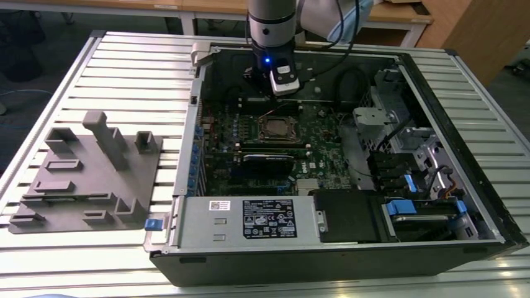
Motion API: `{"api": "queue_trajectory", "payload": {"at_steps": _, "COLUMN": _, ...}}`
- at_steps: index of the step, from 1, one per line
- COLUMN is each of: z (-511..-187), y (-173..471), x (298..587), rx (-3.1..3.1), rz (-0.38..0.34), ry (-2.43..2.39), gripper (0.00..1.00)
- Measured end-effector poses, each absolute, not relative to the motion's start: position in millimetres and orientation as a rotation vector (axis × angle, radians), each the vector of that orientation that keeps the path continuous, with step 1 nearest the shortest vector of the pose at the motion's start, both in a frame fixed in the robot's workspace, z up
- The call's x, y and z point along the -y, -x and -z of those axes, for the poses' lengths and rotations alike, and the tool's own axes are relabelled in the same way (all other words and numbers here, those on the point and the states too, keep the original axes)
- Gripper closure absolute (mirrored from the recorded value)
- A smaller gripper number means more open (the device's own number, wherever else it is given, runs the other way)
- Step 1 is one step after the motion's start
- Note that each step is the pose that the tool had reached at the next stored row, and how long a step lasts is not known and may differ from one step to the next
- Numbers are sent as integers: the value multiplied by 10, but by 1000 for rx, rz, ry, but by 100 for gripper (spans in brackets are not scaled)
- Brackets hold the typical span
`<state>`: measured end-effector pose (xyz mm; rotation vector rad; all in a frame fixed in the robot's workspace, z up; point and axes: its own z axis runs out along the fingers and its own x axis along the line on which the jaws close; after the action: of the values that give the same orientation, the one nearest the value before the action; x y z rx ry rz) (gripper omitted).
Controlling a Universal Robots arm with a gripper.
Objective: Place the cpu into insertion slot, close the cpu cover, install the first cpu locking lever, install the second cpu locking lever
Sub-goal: 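Install the first cpu locking lever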
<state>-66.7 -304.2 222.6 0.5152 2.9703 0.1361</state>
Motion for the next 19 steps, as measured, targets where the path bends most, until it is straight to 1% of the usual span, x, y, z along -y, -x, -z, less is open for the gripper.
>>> {"api": "queue_trajectory", "payload": {"at_steps": 9, "z": -2218, "y": 628, "x": 3042, "rx": -2970, "rz": -137, "ry": -515, "gripper": 89}}
{"api": "queue_trajectory", "payload": {"at_steps": 19, "z": -2139, "y": 622, "x": 3042, "rx": -2967, "rz": -143, "ry": -515, "gripper": 89}}
